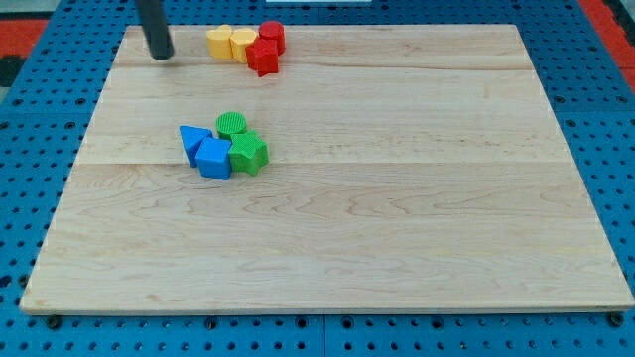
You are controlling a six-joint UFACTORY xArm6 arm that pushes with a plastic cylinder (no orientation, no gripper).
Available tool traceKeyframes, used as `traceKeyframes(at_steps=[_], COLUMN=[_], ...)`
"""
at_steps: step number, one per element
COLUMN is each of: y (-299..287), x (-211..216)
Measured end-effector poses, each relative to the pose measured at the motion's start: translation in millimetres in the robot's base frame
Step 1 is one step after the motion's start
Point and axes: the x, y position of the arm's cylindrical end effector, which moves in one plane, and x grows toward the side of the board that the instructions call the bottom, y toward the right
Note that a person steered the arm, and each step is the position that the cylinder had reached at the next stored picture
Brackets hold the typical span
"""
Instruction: Push the yellow heart into the red circle
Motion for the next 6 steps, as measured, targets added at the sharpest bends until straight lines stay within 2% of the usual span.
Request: traceKeyframes(at_steps=[2, 3, 5, 6], y=[86, 75, 132, 108], x=[-13, -15, -29, -35])
